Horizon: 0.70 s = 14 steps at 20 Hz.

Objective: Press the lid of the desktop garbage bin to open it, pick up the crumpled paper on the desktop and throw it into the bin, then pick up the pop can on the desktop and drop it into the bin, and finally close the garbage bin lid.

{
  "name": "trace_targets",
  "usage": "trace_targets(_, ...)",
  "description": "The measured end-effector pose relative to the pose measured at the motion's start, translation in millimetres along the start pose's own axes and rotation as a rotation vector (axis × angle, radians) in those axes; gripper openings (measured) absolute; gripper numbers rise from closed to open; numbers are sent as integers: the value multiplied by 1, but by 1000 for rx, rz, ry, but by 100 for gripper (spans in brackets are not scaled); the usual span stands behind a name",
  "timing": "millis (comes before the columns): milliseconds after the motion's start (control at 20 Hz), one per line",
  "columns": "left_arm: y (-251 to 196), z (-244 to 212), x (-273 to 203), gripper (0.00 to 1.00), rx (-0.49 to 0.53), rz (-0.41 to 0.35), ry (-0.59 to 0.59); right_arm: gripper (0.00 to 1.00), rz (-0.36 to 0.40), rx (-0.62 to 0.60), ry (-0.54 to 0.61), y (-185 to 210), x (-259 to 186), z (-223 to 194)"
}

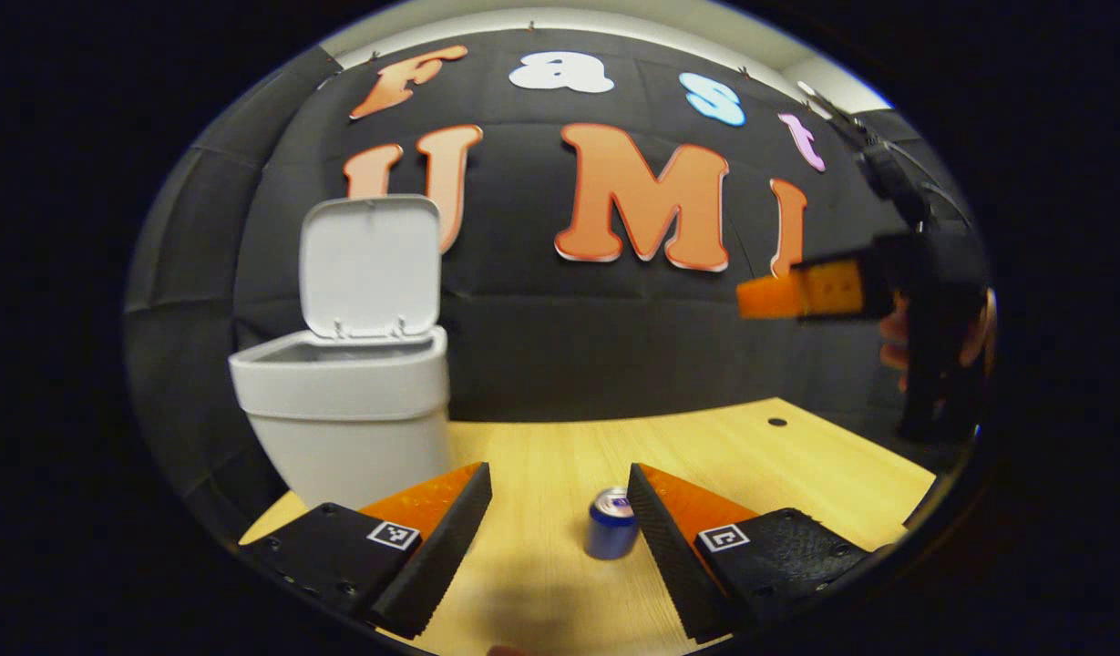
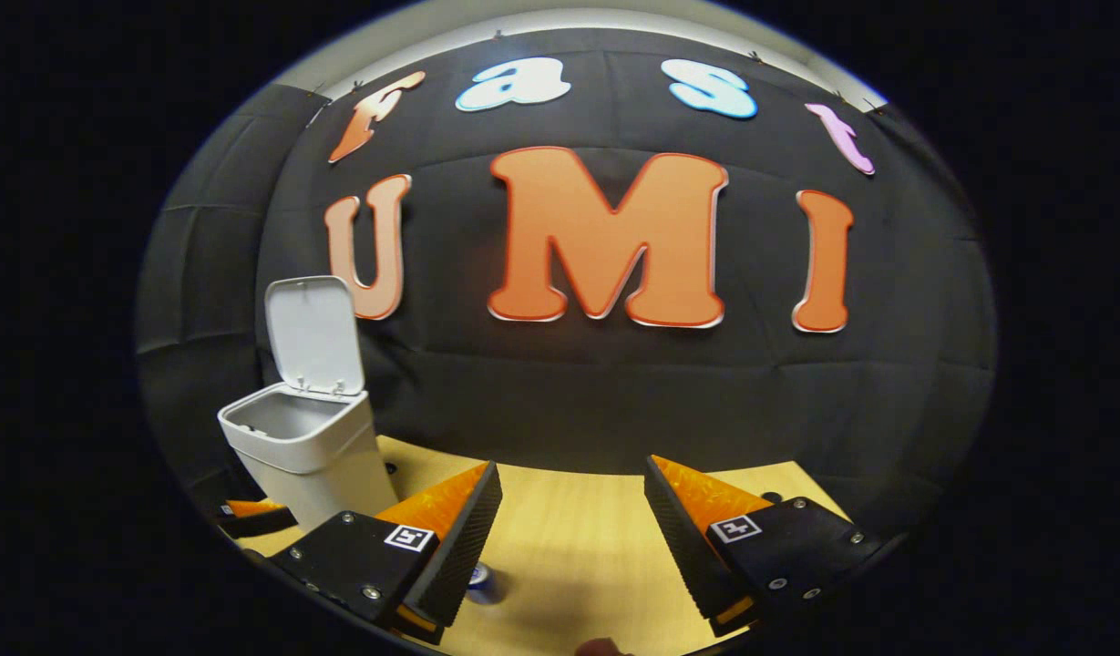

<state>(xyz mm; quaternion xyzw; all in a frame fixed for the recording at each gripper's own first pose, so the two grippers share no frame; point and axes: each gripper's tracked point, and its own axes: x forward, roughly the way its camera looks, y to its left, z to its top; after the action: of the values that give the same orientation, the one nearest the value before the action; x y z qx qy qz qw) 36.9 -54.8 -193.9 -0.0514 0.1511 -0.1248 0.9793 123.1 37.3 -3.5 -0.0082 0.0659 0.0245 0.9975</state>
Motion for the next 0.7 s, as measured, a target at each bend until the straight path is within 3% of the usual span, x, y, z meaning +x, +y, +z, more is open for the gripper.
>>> trace_targets(300, -33, -99, 59, 96, 49, -30, 184, 94, -104, -39, 24, -58, -24, -5)
trace_targets(700, -47, -143, 135, 98, 108, -43, 219, 94, -155, -89, 26, -72, -33, 1)
